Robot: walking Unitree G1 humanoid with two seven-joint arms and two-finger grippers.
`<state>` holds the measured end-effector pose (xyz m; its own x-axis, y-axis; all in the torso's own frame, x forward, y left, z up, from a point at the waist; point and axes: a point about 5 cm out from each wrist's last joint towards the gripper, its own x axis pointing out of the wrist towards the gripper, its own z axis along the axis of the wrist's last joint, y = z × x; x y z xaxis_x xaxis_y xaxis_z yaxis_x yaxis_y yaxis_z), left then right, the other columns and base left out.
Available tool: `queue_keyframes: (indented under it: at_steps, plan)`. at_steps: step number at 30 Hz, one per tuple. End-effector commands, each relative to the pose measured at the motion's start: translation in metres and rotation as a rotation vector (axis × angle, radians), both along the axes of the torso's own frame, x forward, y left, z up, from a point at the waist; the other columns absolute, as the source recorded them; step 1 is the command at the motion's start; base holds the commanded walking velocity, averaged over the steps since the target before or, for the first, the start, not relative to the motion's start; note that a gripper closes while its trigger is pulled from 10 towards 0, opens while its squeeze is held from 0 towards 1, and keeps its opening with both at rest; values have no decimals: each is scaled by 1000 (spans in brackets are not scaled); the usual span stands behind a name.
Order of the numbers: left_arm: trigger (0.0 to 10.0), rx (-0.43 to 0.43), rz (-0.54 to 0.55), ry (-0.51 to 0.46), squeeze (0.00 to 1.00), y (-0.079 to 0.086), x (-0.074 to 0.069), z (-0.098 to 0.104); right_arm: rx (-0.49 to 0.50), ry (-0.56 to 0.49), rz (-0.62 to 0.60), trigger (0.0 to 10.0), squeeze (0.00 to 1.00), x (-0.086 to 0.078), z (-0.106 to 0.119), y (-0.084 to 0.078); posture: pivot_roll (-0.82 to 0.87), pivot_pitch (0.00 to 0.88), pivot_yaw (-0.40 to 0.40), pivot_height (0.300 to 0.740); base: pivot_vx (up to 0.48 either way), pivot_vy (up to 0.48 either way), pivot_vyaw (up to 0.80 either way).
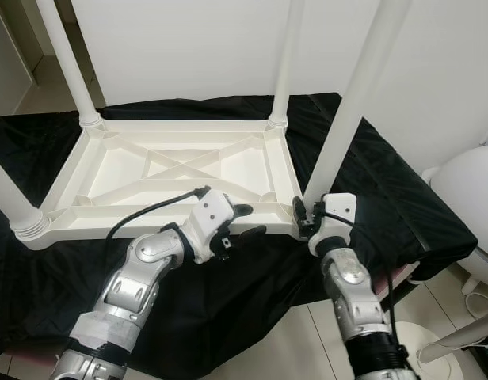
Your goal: Building children table
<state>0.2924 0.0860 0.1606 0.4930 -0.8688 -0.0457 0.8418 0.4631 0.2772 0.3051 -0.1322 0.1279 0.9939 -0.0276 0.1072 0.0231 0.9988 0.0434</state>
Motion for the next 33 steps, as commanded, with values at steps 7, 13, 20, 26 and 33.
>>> queue_keyframes:
  at_steps: [7, 13, 20, 26, 33]
  plan:
    - [10000, -9, 37, -4, 0, 1, -1, 3, 54, -9, -11, 10000, 0, -11, 3, 15, 24, 73, -22, 740, 0, 0, 0]
    - [10000, -13, 41, -10, 0, 0, -2, 5, 67, -36, 12, 10000, 1000, -11, 9, 7, 39, 74, -37, 740, 0, 0, 0]
    - [10000, -26, 55, -14, 0, 1, 0, 8, 47, -72, 128, 10000, 1000, -9, 16, -1, 37, 70, -40, 740, 0, 0, 0]
    - [10000, -23, 36, -10, 0, -1, -2, 8, -25, -52, 270, 10000, 761, -2, 19, -13, 28, 63, -29, 740, 0, 0, 0]
    - [10000, -23, 16, -10, 0, -5, -2, 10, -84, -28, 377, 10000, 0, 5, 19, -21, 23, 57, -25, 740, 0, 0, 0]
